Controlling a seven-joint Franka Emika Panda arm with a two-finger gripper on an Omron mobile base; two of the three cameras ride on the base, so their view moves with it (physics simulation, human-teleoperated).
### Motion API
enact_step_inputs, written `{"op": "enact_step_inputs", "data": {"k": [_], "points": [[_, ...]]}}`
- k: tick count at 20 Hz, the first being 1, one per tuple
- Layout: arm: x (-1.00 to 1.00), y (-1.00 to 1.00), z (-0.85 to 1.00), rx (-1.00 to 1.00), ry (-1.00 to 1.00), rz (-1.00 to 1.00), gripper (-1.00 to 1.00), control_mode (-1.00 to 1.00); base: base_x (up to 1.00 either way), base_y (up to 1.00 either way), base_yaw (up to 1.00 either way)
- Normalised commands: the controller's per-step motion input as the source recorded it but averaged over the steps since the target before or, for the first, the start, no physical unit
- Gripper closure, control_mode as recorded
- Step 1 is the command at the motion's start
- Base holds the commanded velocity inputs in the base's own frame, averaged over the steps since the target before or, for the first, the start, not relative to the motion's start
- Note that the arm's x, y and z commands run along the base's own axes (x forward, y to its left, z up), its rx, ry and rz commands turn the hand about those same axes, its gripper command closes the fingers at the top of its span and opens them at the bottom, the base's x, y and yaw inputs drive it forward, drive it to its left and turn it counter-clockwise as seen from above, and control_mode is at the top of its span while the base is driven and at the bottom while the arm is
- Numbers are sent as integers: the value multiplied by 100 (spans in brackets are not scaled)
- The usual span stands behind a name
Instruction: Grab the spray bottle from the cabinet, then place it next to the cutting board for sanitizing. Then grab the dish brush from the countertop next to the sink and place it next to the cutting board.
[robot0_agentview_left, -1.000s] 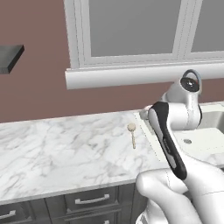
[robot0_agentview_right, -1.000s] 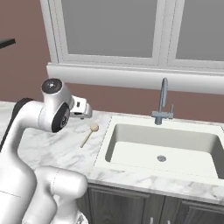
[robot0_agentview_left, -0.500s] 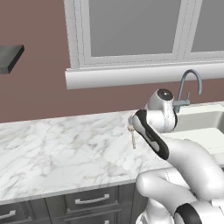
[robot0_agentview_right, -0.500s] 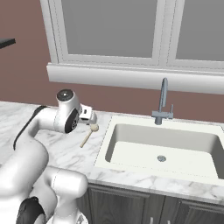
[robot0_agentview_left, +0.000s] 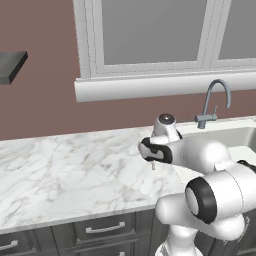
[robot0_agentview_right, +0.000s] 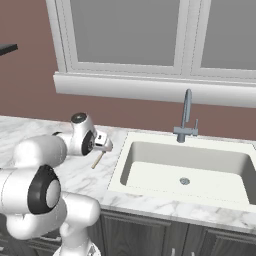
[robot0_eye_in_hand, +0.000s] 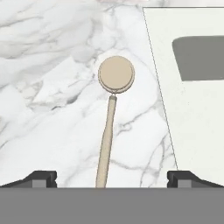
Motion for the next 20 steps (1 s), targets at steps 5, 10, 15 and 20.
{"op": "enact_step_inputs", "data": {"k": [5, 10, 15, 20], "points": [[28, 0, -32, 0, 20, -9, -100, -100, 0, 0, 0], [18, 0, -21, 0, 20, -3, -100, -100, 0, 0, 0], [24, 0, -33, 0, 14, 0, -100, -100, 0, 0, 0], [31, 0, -40, 0, 11, 0, -100, -100, 0, 0, 0]]}}
